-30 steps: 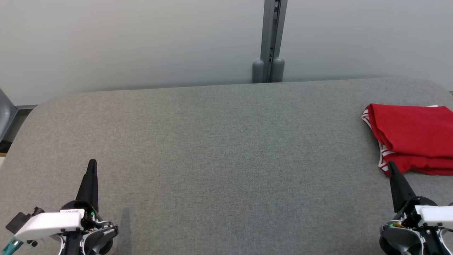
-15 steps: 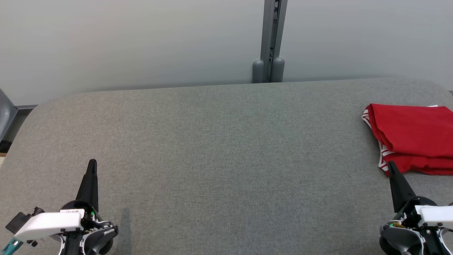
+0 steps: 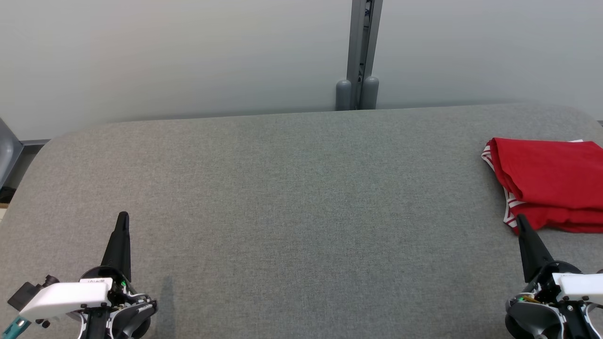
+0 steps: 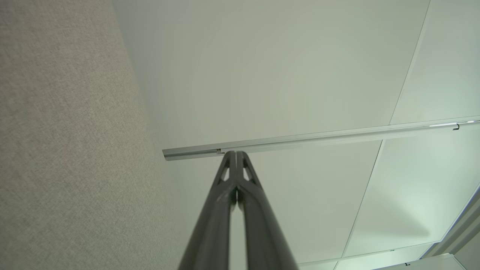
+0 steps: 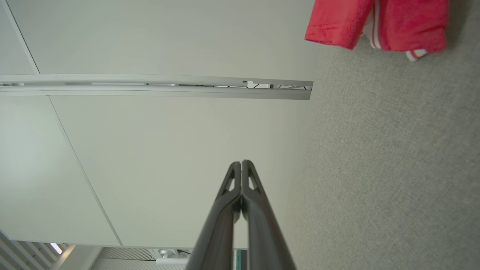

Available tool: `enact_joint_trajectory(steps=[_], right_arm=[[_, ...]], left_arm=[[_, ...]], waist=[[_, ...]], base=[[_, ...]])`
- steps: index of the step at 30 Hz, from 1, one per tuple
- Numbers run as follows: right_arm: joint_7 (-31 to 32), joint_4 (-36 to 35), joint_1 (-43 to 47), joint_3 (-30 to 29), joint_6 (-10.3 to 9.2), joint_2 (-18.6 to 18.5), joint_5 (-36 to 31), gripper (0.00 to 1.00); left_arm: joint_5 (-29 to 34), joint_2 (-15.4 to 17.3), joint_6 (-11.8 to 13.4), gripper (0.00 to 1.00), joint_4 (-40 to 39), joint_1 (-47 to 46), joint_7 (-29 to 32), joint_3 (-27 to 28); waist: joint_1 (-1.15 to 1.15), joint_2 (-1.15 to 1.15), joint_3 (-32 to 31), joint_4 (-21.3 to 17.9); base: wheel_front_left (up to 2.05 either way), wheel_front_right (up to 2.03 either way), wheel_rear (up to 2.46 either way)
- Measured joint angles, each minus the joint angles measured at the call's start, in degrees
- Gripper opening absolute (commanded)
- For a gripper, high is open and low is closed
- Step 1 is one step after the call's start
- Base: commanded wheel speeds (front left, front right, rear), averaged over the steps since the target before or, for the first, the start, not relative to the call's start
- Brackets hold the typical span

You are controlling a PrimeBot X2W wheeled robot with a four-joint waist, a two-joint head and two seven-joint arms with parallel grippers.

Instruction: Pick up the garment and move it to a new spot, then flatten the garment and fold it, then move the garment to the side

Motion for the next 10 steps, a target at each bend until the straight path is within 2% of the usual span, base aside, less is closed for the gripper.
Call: enact_joint_trajectory(steps=[10], right_arm=[[0.0, 0.0, 0.0, 0.0, 0.00, 0.0, 0.0, 0.00]], left_arm=[[0.0, 0.0, 0.0, 0.00, 0.0, 0.0, 0.0, 0.0]], waist=[[0.00, 0.00, 0.0, 0.0]], base=[[0.00, 0.00, 0.00]])
